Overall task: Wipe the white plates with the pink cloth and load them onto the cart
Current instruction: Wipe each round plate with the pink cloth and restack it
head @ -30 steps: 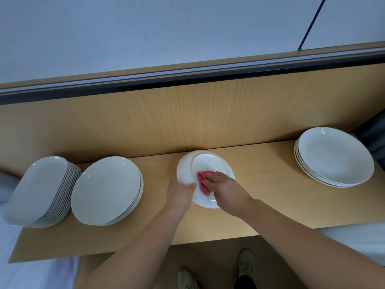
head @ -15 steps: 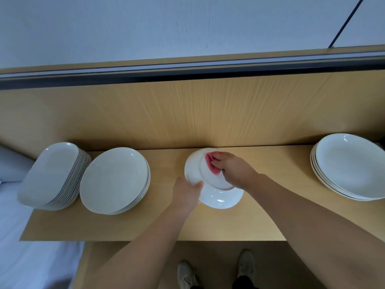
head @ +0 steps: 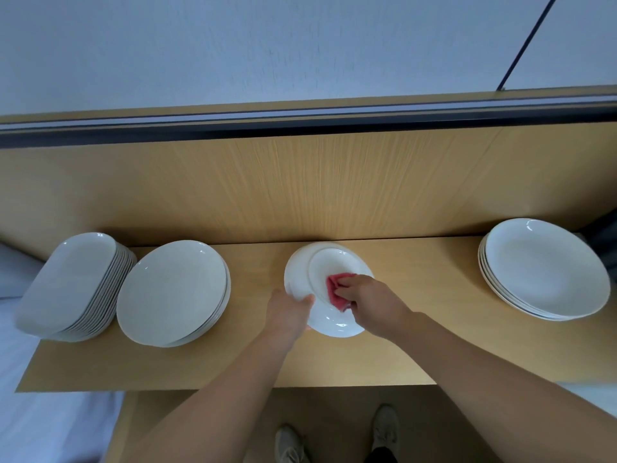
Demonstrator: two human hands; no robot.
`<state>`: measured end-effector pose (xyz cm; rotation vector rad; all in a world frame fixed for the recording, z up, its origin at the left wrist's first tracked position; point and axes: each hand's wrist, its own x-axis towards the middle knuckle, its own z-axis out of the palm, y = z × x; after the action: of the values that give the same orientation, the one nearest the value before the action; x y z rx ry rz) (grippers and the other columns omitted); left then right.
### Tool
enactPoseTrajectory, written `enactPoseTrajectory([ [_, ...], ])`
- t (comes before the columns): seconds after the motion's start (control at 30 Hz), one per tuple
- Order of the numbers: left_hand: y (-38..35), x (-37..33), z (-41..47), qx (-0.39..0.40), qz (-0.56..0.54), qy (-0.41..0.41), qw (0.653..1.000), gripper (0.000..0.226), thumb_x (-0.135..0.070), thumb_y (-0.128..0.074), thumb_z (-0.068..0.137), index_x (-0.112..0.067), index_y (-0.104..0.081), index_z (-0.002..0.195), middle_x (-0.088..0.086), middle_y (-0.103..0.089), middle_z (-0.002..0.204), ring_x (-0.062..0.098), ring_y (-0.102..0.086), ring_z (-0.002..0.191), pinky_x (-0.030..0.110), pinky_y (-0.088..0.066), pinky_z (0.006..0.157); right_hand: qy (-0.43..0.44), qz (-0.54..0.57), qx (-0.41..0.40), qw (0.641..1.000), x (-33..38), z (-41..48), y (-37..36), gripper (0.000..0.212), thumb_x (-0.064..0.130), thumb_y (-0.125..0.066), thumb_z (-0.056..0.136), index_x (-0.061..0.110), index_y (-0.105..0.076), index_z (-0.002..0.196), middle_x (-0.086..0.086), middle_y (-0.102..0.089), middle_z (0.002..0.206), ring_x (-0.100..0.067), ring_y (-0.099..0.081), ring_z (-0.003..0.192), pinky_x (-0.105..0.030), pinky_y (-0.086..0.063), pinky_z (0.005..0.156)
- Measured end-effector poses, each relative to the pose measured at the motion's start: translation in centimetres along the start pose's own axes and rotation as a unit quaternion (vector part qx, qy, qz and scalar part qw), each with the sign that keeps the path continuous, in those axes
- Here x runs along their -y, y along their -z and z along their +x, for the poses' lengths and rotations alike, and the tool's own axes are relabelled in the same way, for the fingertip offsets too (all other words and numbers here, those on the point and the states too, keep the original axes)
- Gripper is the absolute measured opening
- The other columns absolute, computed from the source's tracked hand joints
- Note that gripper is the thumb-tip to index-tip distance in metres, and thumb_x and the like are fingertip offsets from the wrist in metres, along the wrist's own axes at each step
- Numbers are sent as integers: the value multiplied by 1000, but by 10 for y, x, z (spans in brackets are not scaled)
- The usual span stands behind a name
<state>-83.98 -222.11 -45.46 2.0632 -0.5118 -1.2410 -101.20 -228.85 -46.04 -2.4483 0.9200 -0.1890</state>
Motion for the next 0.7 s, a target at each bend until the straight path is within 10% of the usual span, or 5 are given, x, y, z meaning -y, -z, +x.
enactPoseTrajectory([
  [0.2,1,-2,-9,5,-11,-26,1000,51,-27,-75,80,-9,-50,120,7,-61,112,24,-63,98,44,-60,77,-61,71,2,996,-3,21,14,31,5,-44,97,6,-67,118,5,-66,114,-12,-57,107,-19,-38,93],
  [0.4,-8,-15,-25,31,-76,-49,995,20,-22,-71,84,-18,-54,94,4,-63,101,19,-62,92,45,-55,90,-93,133,-62,985,-9,13,46,46,-5,-45,90,18,-69,120,8,-70,106,-8,-59,98,-6,-39,86],
  [0.7,-29,-43,-63,38,-102,-97,989,20,-23,-64,88,-21,-62,108,0,-70,106,22,-66,101,47,-54,92,-52,232,-89,967,-24,-13,96,32,-9,-47,91,5,-73,104,14,-68,113,23,-47,113,-11,-39,101],
])
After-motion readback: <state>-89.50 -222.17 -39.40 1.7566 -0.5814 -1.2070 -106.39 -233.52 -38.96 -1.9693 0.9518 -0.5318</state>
